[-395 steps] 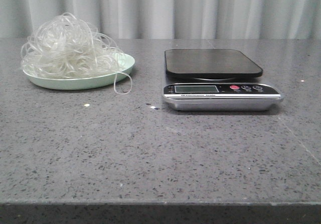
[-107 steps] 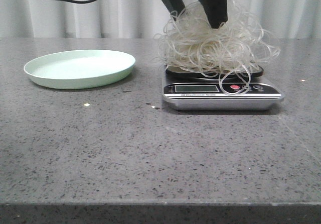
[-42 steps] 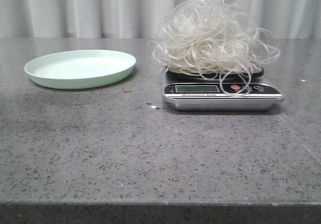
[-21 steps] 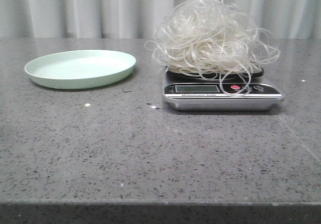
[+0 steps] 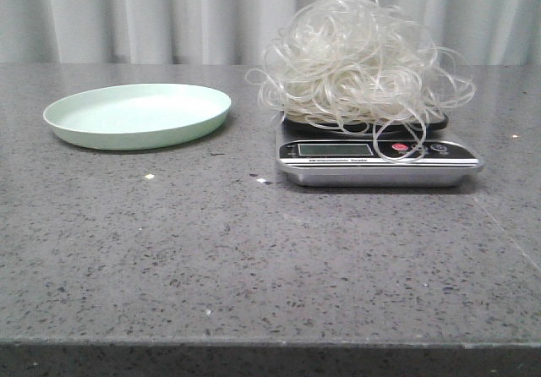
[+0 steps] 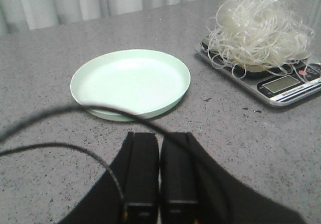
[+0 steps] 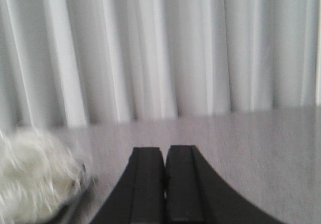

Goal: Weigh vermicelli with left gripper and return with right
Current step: 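Release the vermicelli on the scale and withdraw the left gripper, then lower the right gripper onto the vermicelli on the scale and grasp it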

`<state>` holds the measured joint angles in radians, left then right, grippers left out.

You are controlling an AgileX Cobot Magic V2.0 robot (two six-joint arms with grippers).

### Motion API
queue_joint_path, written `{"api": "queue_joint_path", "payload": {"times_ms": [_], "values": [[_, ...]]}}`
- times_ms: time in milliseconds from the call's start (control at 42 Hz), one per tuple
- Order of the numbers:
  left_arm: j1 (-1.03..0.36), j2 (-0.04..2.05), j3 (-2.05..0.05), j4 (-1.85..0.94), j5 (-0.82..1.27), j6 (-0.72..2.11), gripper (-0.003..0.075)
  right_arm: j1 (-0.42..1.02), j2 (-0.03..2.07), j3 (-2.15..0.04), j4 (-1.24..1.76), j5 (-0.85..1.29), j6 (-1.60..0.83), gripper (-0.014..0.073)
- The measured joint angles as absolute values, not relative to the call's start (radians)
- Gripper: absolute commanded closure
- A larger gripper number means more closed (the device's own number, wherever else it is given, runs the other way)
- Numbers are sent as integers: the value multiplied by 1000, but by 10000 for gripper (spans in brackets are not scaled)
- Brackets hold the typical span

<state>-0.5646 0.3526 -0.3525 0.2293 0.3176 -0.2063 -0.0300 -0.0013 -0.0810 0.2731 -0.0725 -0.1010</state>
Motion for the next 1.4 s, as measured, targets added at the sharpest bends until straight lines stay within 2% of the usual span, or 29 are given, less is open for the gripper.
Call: {"api": "queue_joint_path", "payload": {"times_ms": [214,452,809,880,1047,1094,1165,1403], "values": [[-565,353,-352,243,273,-206,584,-30,201,-355,283,-34,-101,442],[-565,353,-352,253,273,-206,584,-3,526,-740,283,201,-101,442],[-565,353,-352,256,273,-206,584,219,1007,-1213,283,562,-261,431],[-565,353,-352,256,273,-206,584,266,1088,-1286,283,638,-273,354],[-565,353,-352,258,273,-206,584,344,1268,-1406,281,760,-280,21],[-565,353,-352,258,273,-206,584,358,1305,-1428,281,782,-280,-38],[-565,353,-352,258,273,-208,584,380,1364,-1454,281,805,-282,-6],[-565,353,-352,258,273,-208,584,427,1494,-1473,281,823,-288,-10]]}}
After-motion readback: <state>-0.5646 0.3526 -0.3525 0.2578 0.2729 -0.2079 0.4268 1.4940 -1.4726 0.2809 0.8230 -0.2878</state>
